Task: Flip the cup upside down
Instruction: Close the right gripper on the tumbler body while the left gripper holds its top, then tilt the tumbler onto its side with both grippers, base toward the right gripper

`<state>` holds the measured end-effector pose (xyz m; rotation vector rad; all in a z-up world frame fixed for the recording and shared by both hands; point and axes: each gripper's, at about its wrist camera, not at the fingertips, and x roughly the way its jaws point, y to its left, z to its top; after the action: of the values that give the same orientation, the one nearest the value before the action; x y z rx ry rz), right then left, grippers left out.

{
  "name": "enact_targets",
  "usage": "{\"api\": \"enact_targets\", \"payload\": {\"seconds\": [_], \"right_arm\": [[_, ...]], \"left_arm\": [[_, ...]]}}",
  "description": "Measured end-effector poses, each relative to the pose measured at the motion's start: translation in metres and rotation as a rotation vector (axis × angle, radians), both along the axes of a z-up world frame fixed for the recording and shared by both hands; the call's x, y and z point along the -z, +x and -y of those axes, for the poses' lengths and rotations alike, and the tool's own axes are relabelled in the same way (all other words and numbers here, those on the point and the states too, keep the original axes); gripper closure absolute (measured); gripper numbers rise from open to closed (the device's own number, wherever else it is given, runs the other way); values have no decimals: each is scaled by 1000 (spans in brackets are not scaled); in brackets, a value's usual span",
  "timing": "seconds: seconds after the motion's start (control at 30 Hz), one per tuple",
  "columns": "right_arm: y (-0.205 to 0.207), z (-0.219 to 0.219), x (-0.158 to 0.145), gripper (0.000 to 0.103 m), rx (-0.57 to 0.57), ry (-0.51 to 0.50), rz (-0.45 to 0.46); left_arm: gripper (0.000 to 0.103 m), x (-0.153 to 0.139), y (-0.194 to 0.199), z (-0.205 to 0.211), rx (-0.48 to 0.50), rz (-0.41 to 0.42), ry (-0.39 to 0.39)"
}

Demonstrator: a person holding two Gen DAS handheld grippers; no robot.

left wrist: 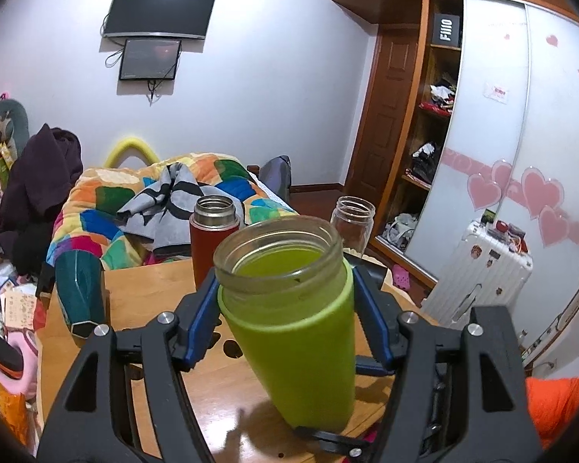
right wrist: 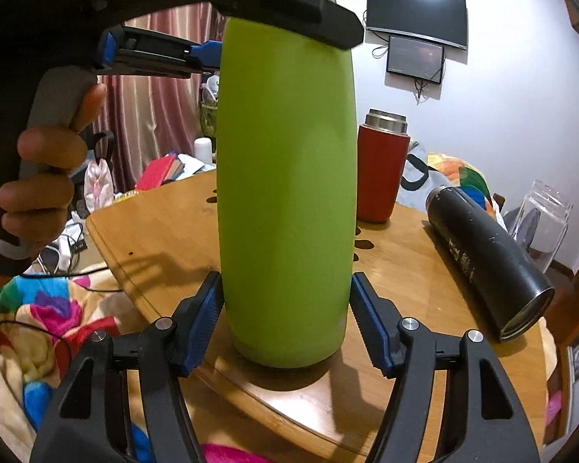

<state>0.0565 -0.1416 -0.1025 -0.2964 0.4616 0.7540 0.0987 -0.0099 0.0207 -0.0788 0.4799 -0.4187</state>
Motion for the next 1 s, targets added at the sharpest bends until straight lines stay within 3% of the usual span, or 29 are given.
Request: {"api": "enact_targets", "payload": {"seconds": [0.53,0.8,1.0], "right_arm": [[-2,9,-13,40,-41,-106,20],[-2,6,-14,41,-57,-96,7],[-2,5,-14,41,-74,-101,7]], "left_arm": [[26,25,23,-25,-10,-98,-60],[23,51,42,-53,-13,-189,-211],[21,66,49,-63,-15,-256,-281]]}}
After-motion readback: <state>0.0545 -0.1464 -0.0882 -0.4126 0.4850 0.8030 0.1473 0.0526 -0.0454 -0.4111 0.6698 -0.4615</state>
